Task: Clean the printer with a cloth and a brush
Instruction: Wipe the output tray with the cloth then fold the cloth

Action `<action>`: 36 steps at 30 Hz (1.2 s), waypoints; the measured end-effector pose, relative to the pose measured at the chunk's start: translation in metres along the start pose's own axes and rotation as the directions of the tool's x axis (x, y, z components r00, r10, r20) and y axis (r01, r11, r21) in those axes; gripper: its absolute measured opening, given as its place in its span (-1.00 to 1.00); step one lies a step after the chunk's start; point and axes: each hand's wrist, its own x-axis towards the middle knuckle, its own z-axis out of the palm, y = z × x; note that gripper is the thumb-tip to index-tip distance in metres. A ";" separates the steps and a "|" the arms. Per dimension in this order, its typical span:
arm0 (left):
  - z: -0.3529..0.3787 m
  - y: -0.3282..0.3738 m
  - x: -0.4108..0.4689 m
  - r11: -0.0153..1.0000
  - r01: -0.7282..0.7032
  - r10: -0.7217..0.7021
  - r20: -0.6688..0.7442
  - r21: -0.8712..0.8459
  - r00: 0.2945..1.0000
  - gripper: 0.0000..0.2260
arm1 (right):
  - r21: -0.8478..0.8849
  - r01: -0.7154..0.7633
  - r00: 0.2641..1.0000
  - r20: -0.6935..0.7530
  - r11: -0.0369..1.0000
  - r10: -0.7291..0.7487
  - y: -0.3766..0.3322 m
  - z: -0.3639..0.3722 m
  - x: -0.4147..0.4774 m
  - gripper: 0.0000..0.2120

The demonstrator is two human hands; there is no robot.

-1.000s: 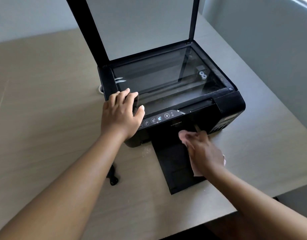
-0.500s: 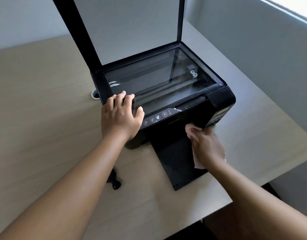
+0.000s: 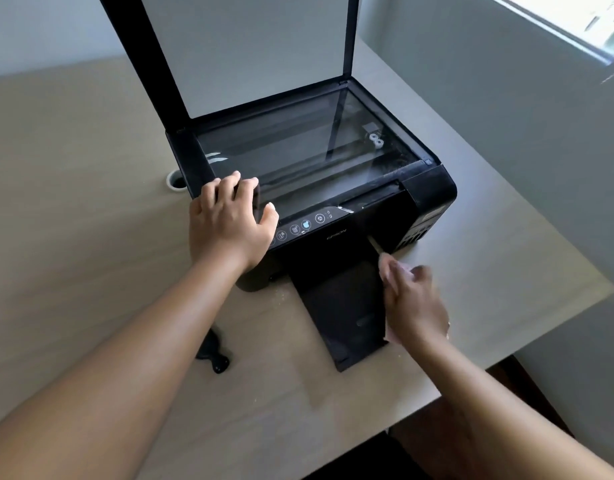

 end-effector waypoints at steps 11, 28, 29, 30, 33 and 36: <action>0.000 -0.001 0.001 1.000 -0.002 0.002 0.006 0.001 1.000 -0.52 | 0.000 0.246 0.965 0.093 0.969 -0.245 0.022 -0.024 -0.049 -0.88; -0.002 0.000 0.000 1.000 -0.012 0.012 0.005 0.008 1.000 -0.52 | -0.012 0.310 0.938 0.171 0.951 -0.303 -0.011 -0.002 -0.067 -0.67; -0.002 -0.001 0.000 1.000 -0.011 0.011 0.005 0.009 1.000 -0.52 | -0.014 0.501 0.840 0.246 0.865 -0.483 -0.023 0.002 -0.080 -0.57; -0.002 -0.001 0.000 1.000 -0.011 0.011 0.007 0.011 1.000 -0.52 | 0.006 0.632 0.736 0.306 0.775 -0.604 -0.025 0.006 -0.084 -0.51; -0.001 -0.001 0.000 1.000 -0.009 0.009 0.008 0.016 1.000 -0.52 | 0.025 0.485 0.850 0.223 0.874 -0.478 -0.016 -0.001 -0.045 -0.49; -0.001 0.000 0.000 1.000 -0.007 0.007 0.005 0.012 1.000 -0.52 | -0.068 -0.047 0.989 0.140 0.997 0.056 -0.030 -0.006 -0.004 -0.50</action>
